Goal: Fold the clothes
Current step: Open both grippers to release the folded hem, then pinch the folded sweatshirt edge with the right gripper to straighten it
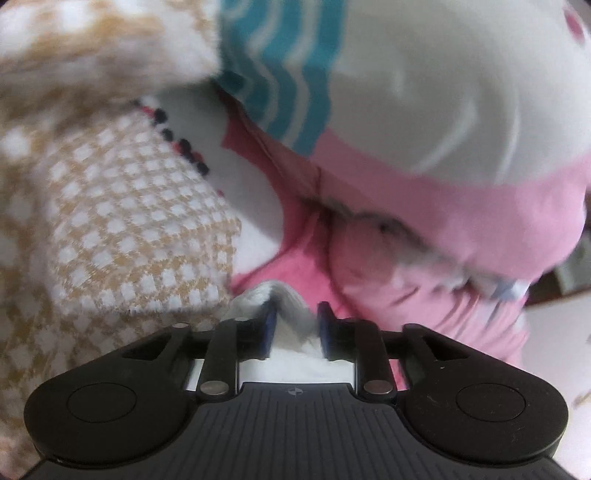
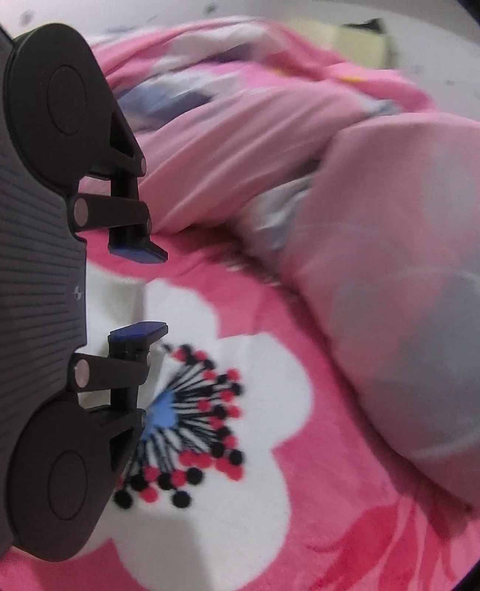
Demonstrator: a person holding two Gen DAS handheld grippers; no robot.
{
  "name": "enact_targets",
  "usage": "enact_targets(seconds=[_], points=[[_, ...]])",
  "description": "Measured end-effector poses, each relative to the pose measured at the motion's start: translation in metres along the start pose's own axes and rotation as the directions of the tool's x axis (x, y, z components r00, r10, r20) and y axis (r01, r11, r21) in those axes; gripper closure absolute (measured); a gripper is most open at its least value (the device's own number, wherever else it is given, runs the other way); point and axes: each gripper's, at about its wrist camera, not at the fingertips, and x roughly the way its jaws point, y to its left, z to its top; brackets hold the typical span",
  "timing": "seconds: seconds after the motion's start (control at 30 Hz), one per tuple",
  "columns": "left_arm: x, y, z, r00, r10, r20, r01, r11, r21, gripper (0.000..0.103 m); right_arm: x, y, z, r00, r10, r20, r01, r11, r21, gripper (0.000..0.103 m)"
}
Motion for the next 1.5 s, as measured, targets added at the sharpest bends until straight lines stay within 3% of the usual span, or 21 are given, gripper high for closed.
enact_targets(seconds=[0.1, 0.2, 0.27, 0.4, 0.5, 0.6, 0.7, 0.87, 0.93, 1.0, 1.03, 1.13, 1.4, 1.5], points=[[-0.009, 0.003, 0.003, 0.998, -0.035, 0.059, 0.04, 0.996, -0.083, 0.062, -0.009, 0.01, 0.0, 1.0, 0.016, -0.022, -0.017, 0.998, -0.057, 0.066], [-0.019, -0.004, 0.0, 0.997, -0.048, 0.056, 0.052, 0.997, -0.063, 0.061, -0.01, 0.037, -0.011, 0.995, -0.04, -0.093, 0.015, 0.967, -0.254, 0.067], [-0.027, -0.011, -0.004, 0.998, -0.048, 0.04, 0.049, 0.998, -0.028, 0.061, -0.006, 0.05, -0.019, 0.988, -0.12, -0.099, 0.076, 0.927, -0.368, 0.067], [-0.044, -0.026, -0.016, 0.999, -0.038, -0.006, 0.038, 0.998, 0.058, 0.054, -0.009, 0.06, -0.025, 0.965, -0.26, -0.03, 0.208, 0.831, -0.516, 0.067], [-0.063, -0.039, -0.04, 0.997, 0.01, -0.078, 0.004, 0.983, 0.184, 0.052, -0.013, 0.055, -0.027, 0.945, -0.322, -0.058, 0.224, 0.766, -0.602, 0.067], [-0.077, -0.049, -0.076, 0.986, 0.114, -0.124, -0.063, 0.931, 0.359, 0.051, -0.009, 0.056, -0.036, 0.925, -0.373, -0.064, 0.226, 0.679, -0.699, 0.067], [-0.084, -0.052, -0.115, 0.971, 0.206, -0.119, -0.116, 0.846, 0.52, 0.051, -0.002, 0.062, -0.046, 0.923, -0.381, -0.051, 0.204, 0.599, -0.774, 0.068], [-0.066, -0.051, -0.155, 0.944, 0.313, -0.101, -0.165, 0.716, 0.678, 0.052, 0.014, 0.066, -0.053, 0.91, -0.412, -0.045, 0.196, 0.522, -0.83, 0.069], [-0.061, -0.053, -0.159, 0.942, 0.322, -0.091, -0.17, 0.696, 0.698, 0.052, 0.022, 0.062, -0.052, 0.904, -0.425, -0.056, 0.191, 0.517, -0.834, 0.072], [-0.056, -0.055, -0.163, 0.941, 0.328, -0.08, -0.174, 0.677, 0.715, 0.052, 0.028, 0.059, -0.053, 0.897, -0.437, -0.07, 0.182, 0.509, -0.842, 0.08], [-0.054, -0.056, -0.165, 0.941, 0.331, -0.075, -0.177, 0.667, 0.724, 0.052, 0.029, 0.059, -0.054, 0.895, -0.44, -0.07, 0.18, 0.5, -0.847, 0.089], [-0.047, -0.059, -0.171, 0.939, 0.339, -0.059, -0.183, 0.638, 0.748, 0.052, 0.026, 0.06, -0.054, 0.904, -0.424, -0.058, 0.178, 0.496, -0.85, 0.1], [-0.029, -0.067, -0.187, 0.934, 0.357, -0.015, -0.2, 0.555, 0.808, 0.052, -0.002, 0.069, -0.053, 0.925, -0.379, 0.041, 0.237, 0.486, -0.841, 0.101], [-0.019, -0.068, -0.19, 0.933, 0.359, -0.002, -0.204, 0.535, 0.82, 0.052, -0.001, 0.061, -0.047, 0.915, -0.401, 0.049, 0.262, 0.497, -0.827, 0.102]])
